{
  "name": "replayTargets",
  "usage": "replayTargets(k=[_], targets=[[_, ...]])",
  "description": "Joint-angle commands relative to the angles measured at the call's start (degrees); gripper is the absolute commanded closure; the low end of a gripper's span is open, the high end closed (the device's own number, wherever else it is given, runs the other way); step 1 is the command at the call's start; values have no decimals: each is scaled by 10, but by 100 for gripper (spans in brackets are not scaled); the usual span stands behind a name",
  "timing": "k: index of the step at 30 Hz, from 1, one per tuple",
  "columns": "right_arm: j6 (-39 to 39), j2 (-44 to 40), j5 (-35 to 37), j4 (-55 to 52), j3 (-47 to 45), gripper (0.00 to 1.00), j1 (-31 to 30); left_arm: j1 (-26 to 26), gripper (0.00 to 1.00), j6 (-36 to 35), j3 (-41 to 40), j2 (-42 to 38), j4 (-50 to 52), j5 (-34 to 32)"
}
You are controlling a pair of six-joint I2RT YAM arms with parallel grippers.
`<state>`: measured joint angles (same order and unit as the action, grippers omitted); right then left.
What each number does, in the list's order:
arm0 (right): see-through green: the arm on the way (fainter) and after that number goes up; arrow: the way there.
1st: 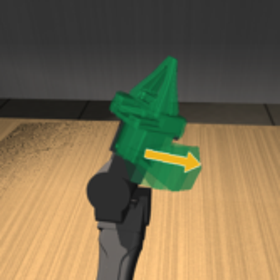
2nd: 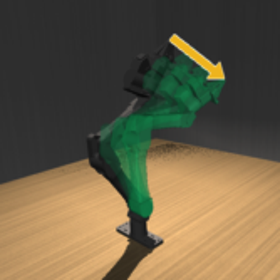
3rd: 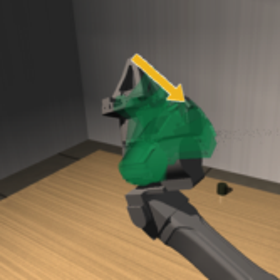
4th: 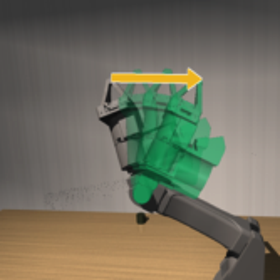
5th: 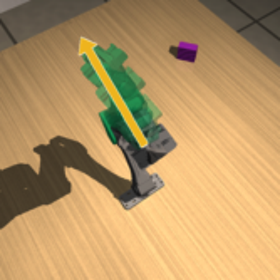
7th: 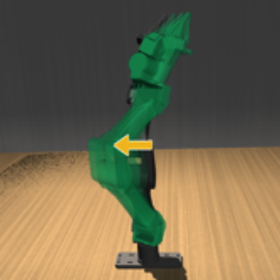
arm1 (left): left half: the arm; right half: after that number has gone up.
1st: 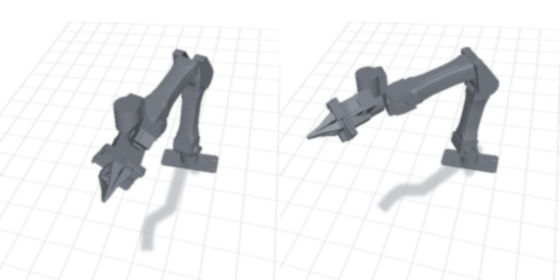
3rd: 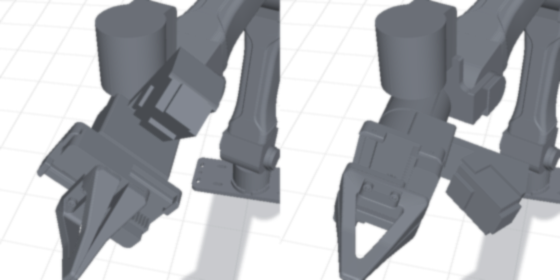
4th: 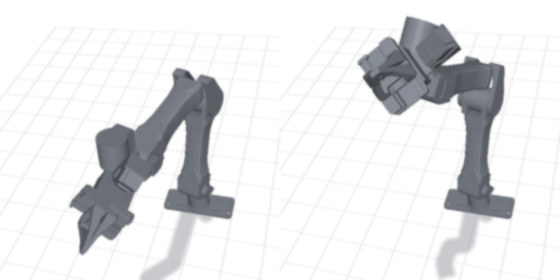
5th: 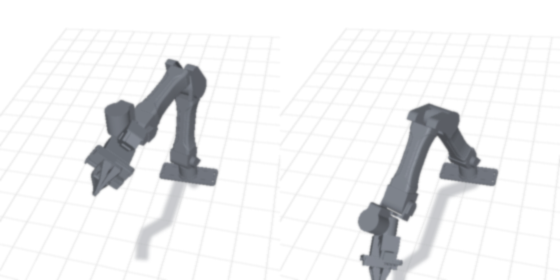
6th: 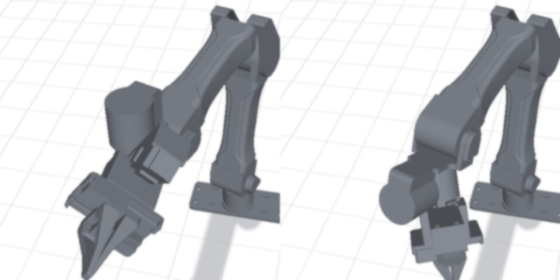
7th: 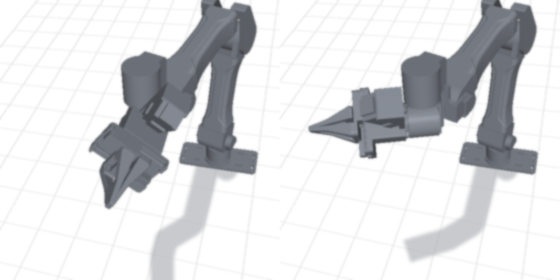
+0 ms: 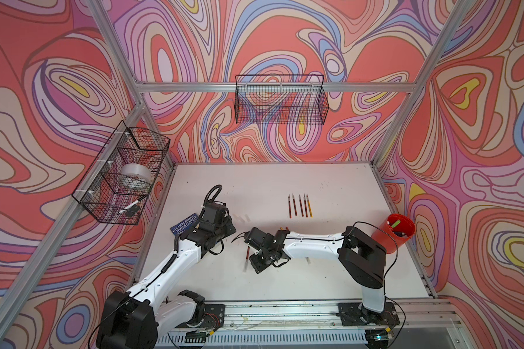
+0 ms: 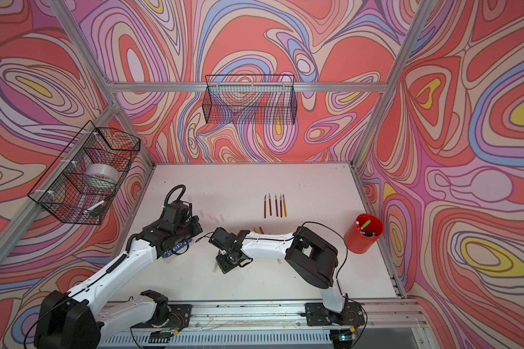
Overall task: Remove protective caps from carving knives
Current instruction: Adjust the carving knife at the center of the board.
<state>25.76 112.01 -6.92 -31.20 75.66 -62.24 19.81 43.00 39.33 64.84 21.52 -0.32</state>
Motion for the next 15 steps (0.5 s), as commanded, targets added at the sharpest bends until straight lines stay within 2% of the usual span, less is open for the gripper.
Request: replayTargets(k=[1, 9, 15], targets=[[-16, -16, 13, 23, 25, 100, 25, -3, 100, 24, -43, 24, 32, 10], [-27, 80, -37, 52, 148, 100, 75, -3, 100, 45, -92, 16, 11, 30], [-34, 170, -60, 34, 255, 100, 86, -3, 100, 47, -129, 6, 11, 27]])
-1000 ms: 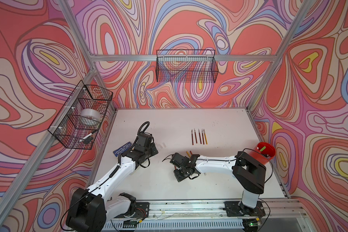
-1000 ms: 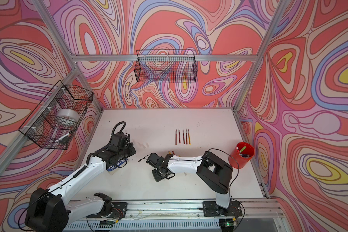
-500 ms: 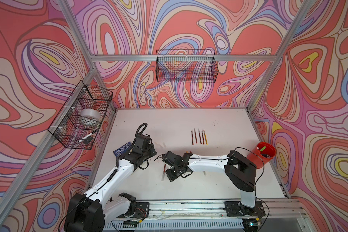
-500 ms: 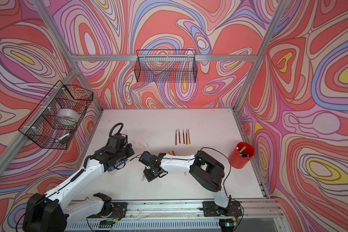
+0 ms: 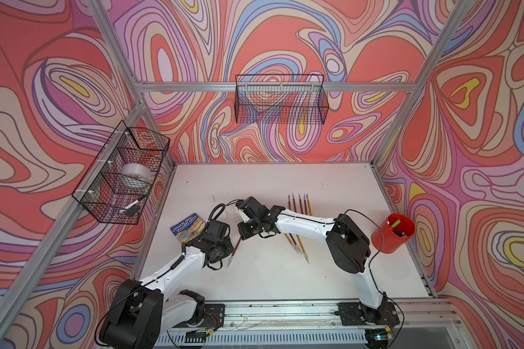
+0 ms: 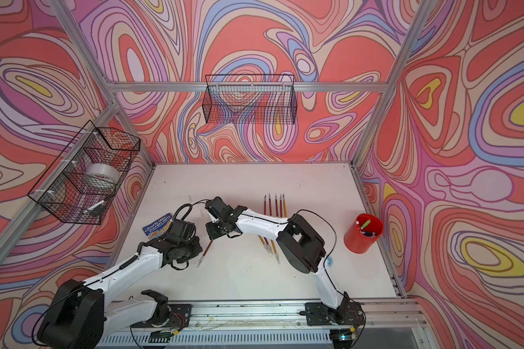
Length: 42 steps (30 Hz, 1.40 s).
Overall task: Remove protective caps from carving knives
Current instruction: Adjust the carving knife at the center of the board.
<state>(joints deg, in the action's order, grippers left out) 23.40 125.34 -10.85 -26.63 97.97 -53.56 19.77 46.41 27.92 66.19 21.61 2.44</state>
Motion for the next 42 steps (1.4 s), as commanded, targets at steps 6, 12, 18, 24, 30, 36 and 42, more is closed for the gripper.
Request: replayTargets(k=[6, 12, 18, 24, 30, 36, 42], targets=[[-12, 104, -45, -28, 96, 100, 1, -3, 100, 17, -33, -10, 5, 1], [-14, 117, -39, -36, 101, 100, 3, -3, 100, 14, -33, -14, 10, -3], [-6, 90, -29, -19, 46, 100, 16, -3, 100, 8, -15, -25, 26, -4], [-4, 83, -27, -17, 28, 100, 19, -1, 100, 4, 9, -93, 78, -10], [-3, 79, -19, -20, 21, 100, 21, 29, 100, 9, 11, -142, 112, 3], [1, 82, -20, -20, 21, 100, 22, 51, 100, 36, -38, -119, 75, 9], [1, 71, -24, -27, 11, 100, 23, 52, 100, 40, -52, -90, 48, 6]])
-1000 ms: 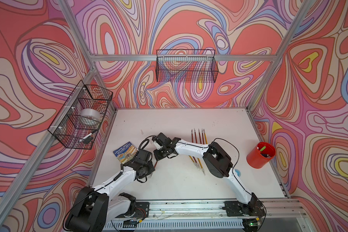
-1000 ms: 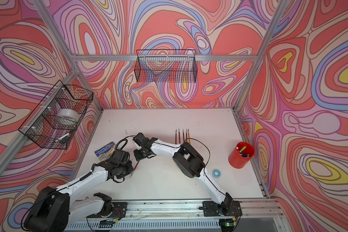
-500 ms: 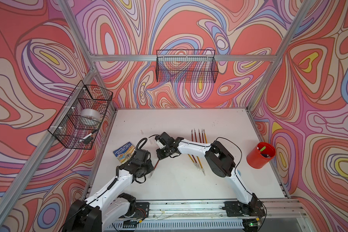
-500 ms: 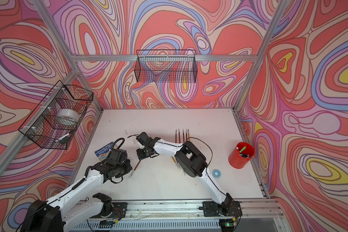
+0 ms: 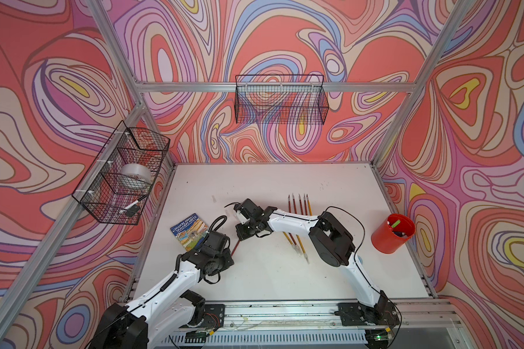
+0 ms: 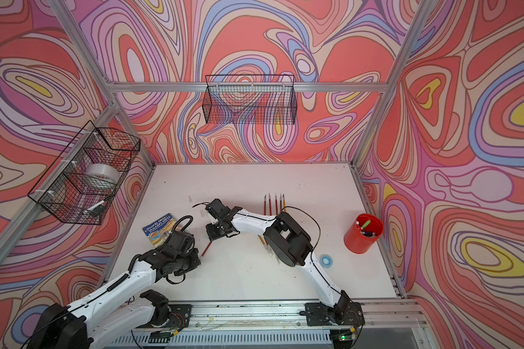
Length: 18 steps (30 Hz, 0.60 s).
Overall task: Remove protective caps from carving knives
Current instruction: Adjust the carving knife at the center of the board.
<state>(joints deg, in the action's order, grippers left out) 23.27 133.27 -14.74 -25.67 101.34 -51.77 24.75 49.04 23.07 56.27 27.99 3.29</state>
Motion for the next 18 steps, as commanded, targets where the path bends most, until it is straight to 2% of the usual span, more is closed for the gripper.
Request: replayTargets(k=[1, 9, 18], targets=[[3, -12, 15, -37, -28, 100, 5, 3, 100, 12, -3, 14, -20, -4], [0, -41, 21, -39, -62, 100, 4, 2, 100, 6, 2, 63, -47, 0], [-11, -86, 46, -47, -122, 100, 5, 2, 100, 2, 15, 67, -44, -13]])
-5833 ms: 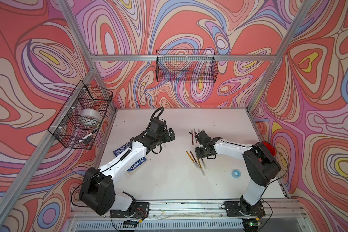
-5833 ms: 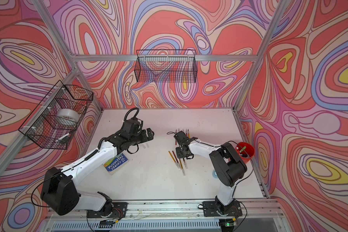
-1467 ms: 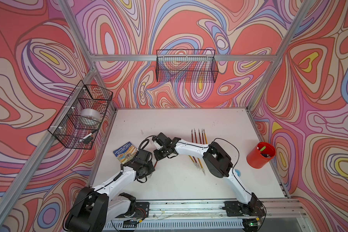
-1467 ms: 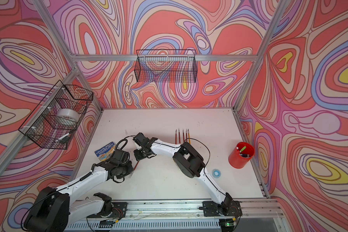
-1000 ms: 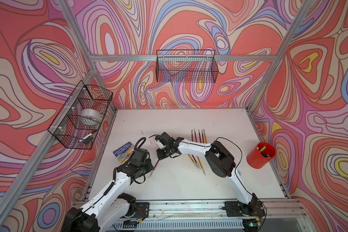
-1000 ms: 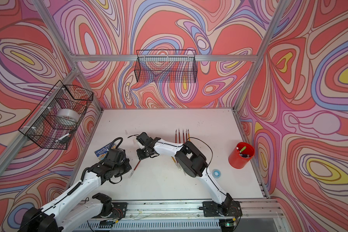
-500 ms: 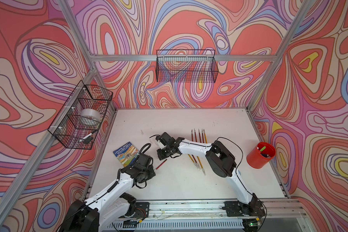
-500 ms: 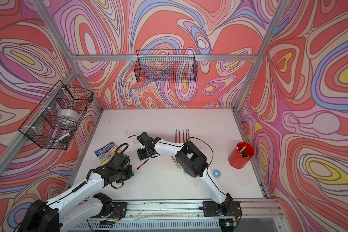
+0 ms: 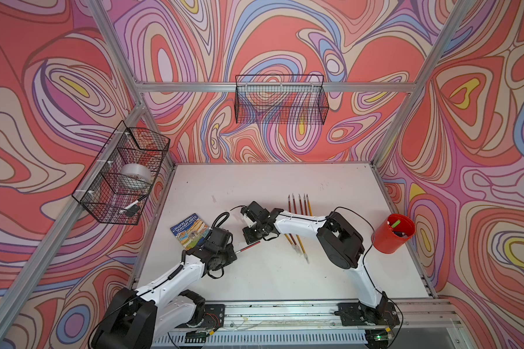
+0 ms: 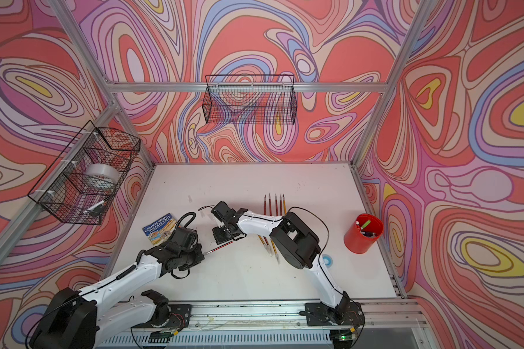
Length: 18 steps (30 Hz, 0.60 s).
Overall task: Remove protective caps from carving knives
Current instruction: Adjust the carving knife at the center of the board.
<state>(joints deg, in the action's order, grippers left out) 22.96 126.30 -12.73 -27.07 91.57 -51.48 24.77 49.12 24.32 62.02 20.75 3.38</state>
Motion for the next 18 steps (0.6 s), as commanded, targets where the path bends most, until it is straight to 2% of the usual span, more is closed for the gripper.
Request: replayTargets(k=[1, 15, 18], targets=[[-9, -21, 26, -33, -33, 100, 2, 2, 100, -2, 6, 11, 30, -16], [-2, -51, 23, -17, -81, 100, 2, 2, 100, -25, 47, 43, 32, -9], [-1, -51, 23, -14, -84, 100, 2, 2, 97, -29, 70, 47, 33, -6]])
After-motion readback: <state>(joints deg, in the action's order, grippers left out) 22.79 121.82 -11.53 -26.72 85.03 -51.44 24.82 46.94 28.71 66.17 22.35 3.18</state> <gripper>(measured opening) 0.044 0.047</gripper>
